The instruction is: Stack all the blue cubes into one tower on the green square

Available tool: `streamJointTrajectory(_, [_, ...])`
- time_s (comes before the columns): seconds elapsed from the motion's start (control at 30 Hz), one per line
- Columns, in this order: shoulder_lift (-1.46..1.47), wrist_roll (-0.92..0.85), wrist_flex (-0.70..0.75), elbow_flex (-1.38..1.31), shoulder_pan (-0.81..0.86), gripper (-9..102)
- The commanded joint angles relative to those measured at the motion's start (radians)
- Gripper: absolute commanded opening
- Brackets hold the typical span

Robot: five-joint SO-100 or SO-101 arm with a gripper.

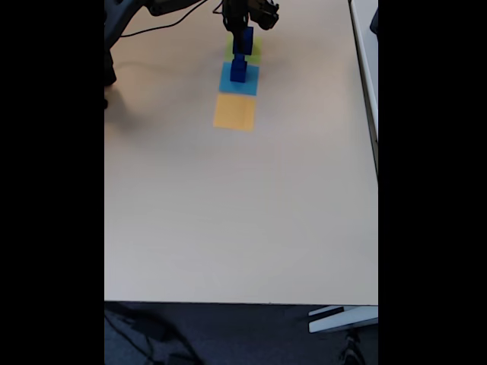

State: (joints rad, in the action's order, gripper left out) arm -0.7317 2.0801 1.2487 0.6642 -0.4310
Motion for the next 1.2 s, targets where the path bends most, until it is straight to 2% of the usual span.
streamJointTrajectory(0.0, [-0.057,-0.017,0.000,-0.069,-0.002,34])
streamJointTrajectory(0.33, [-0.098,-0.064,0.011,-0.086,0.011,37])
streamJointTrajectory(1.17, [-0.178,-0.382,0.063,-0.256,0.098,37])
